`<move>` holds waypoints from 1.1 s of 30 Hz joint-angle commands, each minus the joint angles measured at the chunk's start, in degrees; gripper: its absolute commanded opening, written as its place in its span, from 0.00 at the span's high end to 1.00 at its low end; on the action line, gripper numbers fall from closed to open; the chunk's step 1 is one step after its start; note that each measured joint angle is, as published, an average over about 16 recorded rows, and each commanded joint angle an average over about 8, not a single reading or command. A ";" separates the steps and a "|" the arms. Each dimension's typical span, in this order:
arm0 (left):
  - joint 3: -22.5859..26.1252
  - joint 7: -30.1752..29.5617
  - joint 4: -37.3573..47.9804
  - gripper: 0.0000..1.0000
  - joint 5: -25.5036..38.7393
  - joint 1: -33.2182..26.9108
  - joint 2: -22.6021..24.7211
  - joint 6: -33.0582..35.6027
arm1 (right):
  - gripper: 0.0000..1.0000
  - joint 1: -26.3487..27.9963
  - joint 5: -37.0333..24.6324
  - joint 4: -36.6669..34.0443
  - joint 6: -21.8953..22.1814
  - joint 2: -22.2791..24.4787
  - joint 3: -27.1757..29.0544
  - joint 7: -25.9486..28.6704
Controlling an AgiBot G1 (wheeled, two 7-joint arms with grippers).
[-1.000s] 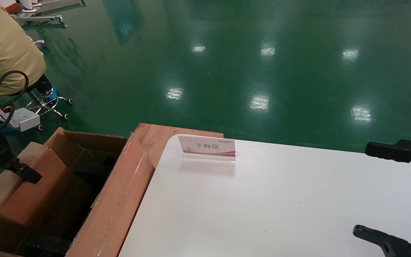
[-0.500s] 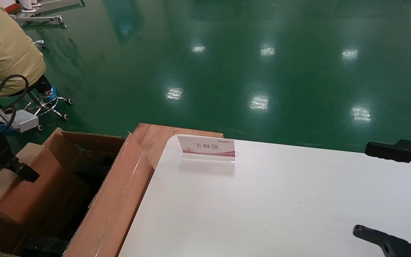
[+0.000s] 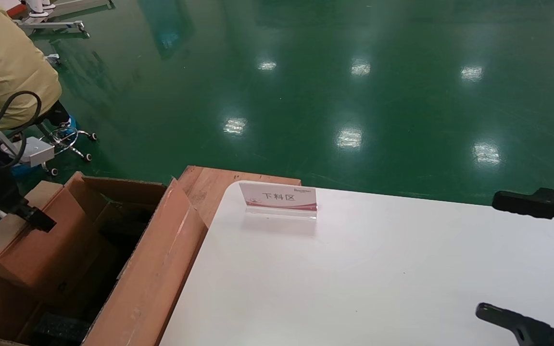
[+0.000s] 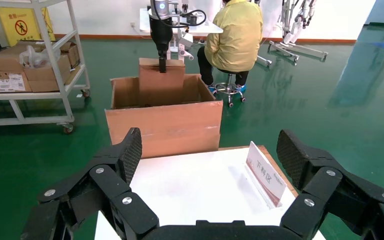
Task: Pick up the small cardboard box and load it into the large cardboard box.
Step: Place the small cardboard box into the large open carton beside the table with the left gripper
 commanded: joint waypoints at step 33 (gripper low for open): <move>-2.63 5.96 15.92 0.00 -5.69 12.46 4.37 -0.70 | 0.00 0.01 0.07 -0.02 0.05 0.04 -0.08 -0.05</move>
